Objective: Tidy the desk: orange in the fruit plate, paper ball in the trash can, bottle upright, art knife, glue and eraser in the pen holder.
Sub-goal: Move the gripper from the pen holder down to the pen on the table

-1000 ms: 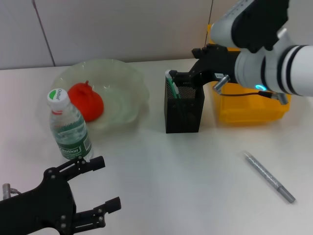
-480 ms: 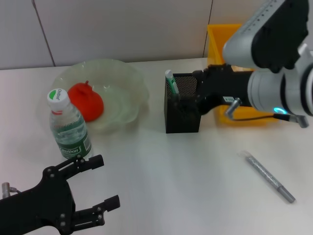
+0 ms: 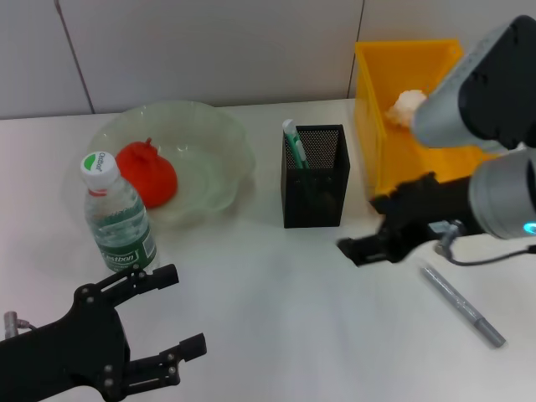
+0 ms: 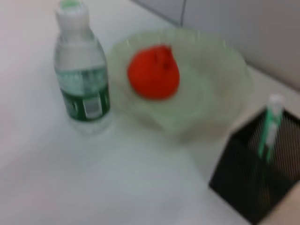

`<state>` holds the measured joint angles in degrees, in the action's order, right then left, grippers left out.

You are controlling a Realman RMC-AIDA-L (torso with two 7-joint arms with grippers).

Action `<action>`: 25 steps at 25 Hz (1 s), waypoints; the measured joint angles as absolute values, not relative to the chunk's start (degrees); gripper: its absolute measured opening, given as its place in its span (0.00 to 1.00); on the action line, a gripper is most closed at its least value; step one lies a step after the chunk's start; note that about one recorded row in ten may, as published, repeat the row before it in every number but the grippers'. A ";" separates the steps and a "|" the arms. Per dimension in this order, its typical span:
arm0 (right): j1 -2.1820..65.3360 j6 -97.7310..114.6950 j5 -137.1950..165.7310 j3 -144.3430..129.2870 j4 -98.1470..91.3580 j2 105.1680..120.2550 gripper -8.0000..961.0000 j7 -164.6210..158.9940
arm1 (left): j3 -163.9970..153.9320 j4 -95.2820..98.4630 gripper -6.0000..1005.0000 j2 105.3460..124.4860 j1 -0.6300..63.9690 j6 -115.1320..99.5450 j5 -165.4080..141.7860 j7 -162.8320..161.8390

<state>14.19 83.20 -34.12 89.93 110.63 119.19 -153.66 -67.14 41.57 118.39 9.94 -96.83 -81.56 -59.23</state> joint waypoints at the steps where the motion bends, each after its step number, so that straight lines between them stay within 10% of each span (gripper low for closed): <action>1: 14.46 84.54 -33.91 90.84 110.56 119.17 0.79 -154.04 | -67.14 41.57 0.86 118.39 9.94 -96.84 -81.56 -59.23; 25: 14.72 92.95 -25.76 100.02 105.28 119.39 0.78 -157.94 | -67.16 38.83 0.86 118.38 11.61 -96.68 -81.56 -57.06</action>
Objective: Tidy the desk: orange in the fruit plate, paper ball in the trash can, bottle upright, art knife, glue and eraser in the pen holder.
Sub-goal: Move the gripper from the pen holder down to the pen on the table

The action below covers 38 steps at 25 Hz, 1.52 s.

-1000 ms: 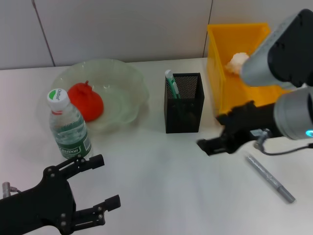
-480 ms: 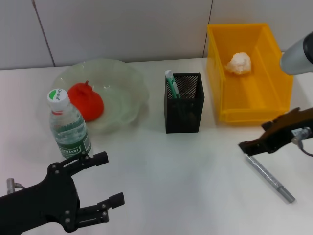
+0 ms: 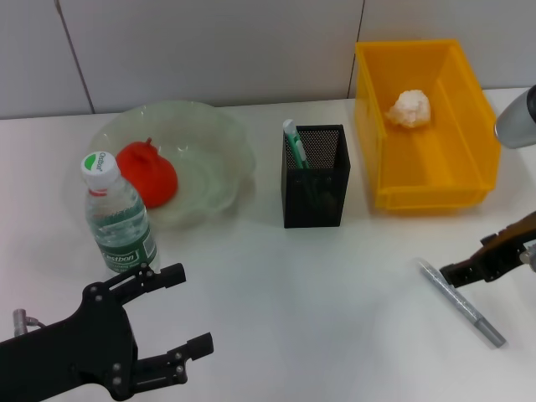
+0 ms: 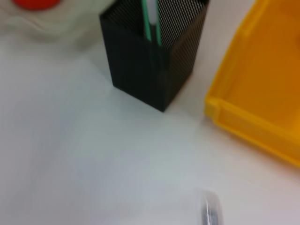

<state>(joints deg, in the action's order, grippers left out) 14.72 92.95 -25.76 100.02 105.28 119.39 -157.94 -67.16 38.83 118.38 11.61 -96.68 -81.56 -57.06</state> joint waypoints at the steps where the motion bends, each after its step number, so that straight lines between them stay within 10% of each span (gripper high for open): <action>1: 15.03 92.96 -25.24 100.45 103.73 119.36 0.78 -157.95 | -67.15 38.79 0.86 118.38 11.61 -96.67 -81.57 -56.70; 38: 21.30 85.29 -25.08 102.59 83.81 119.18 0.78 -155.66 | -67.61 37.96 0.86 118.47 12.13 -96.76 -81.56 -55.81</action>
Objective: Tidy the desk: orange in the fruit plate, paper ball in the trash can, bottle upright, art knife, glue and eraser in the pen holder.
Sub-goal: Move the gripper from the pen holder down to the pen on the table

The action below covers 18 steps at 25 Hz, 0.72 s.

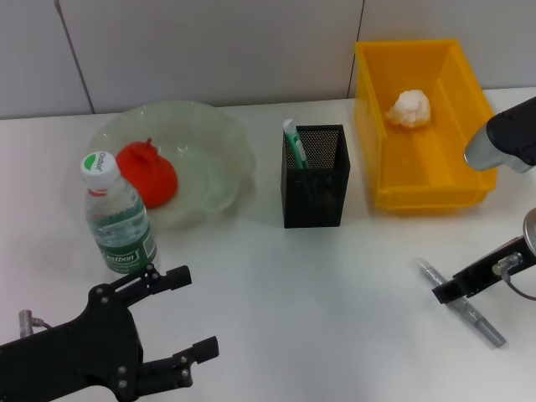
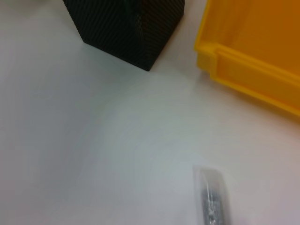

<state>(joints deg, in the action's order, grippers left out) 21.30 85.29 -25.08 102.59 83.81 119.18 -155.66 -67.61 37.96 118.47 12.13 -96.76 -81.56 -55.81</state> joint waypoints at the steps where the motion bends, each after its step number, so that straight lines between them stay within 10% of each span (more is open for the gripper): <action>1: 21.67 85.00 -24.95 102.61 83.04 119.18 0.75 -155.70 | -67.61 37.97 0.86 118.47 12.13 -96.75 -81.56 -55.81; 18: 22.62 84.34 -24.72 102.57 80.51 119.18 0.44 -156.22 | -67.19 37.97 0.86 118.47 12.38 -96.86 -81.56 -55.81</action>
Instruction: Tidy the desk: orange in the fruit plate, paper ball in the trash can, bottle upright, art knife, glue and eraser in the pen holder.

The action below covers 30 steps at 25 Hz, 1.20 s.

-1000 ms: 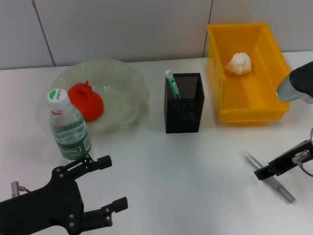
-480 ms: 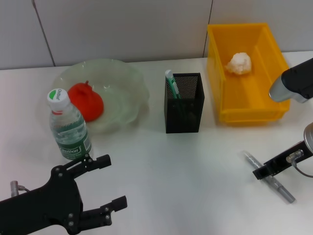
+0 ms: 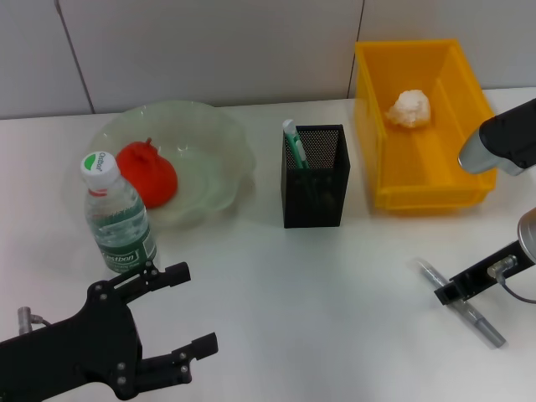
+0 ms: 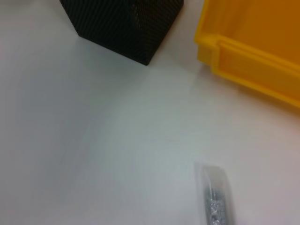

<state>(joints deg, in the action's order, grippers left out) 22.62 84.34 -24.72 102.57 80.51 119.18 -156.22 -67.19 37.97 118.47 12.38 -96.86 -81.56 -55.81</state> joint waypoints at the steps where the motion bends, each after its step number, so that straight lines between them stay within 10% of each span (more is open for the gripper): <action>1: 22.62 84.34 -24.72 102.57 80.51 119.18 0.44 -156.22 | -67.19 37.97 0.86 118.47 12.38 -96.86 -81.56 -55.81; 30: 23.62 84.19 -22.93 102.57 78.34 119.27 0.31 -156.92 | -67.14 37.97 0.86 118.39 12.60 -97.03 -81.54 -55.81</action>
<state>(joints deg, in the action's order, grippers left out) 23.62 84.19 -22.93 102.57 78.34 119.27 -156.92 -67.14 37.97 118.39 12.60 -97.03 -81.54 -55.81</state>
